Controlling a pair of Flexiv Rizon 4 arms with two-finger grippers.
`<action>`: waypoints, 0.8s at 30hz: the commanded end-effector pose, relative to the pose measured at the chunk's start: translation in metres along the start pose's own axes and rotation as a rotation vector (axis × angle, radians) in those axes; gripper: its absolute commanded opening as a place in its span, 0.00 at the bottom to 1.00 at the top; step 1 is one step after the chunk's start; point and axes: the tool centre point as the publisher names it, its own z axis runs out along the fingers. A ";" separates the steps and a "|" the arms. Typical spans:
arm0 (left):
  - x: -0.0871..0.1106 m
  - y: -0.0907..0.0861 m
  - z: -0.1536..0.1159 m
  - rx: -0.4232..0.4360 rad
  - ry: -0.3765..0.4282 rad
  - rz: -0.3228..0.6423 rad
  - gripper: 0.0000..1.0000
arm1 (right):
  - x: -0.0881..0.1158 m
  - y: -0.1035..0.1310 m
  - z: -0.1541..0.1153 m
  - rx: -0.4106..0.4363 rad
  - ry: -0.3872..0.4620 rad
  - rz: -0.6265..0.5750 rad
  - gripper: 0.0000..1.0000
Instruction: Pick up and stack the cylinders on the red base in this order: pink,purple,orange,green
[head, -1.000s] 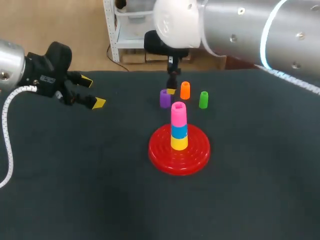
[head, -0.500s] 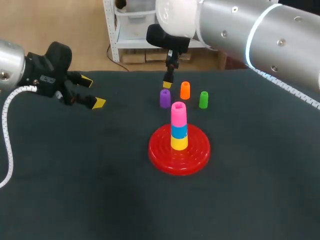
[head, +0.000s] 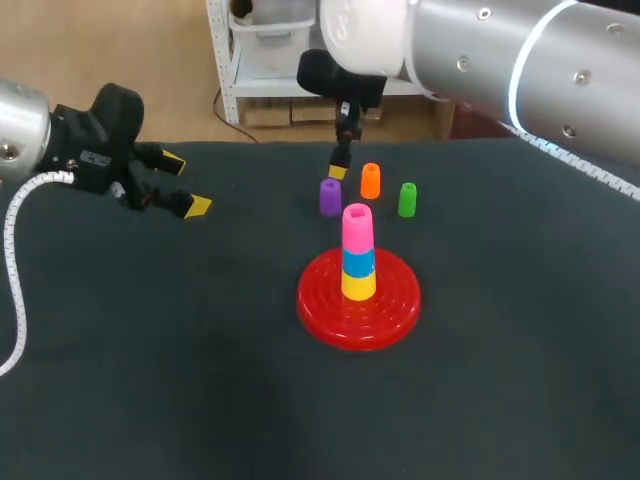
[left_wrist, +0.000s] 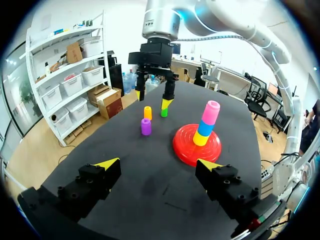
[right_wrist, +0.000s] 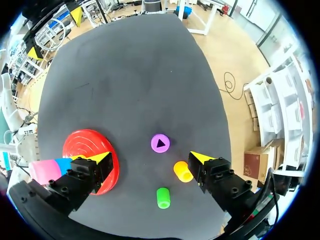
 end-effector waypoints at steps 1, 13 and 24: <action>0.000 0.001 0.001 0.001 0.002 0.000 1.00 | 0.005 0.007 0.000 0.043 -0.013 0.000 1.00; 0.000 0.001 0.001 0.001 0.002 0.000 1.00 | 0.004 -0.015 0.026 0.026 0.110 -0.007 1.00; 0.000 0.001 0.001 0.001 0.002 0.000 1.00 | -0.003 -0.031 0.046 -0.033 0.170 -0.033 1.00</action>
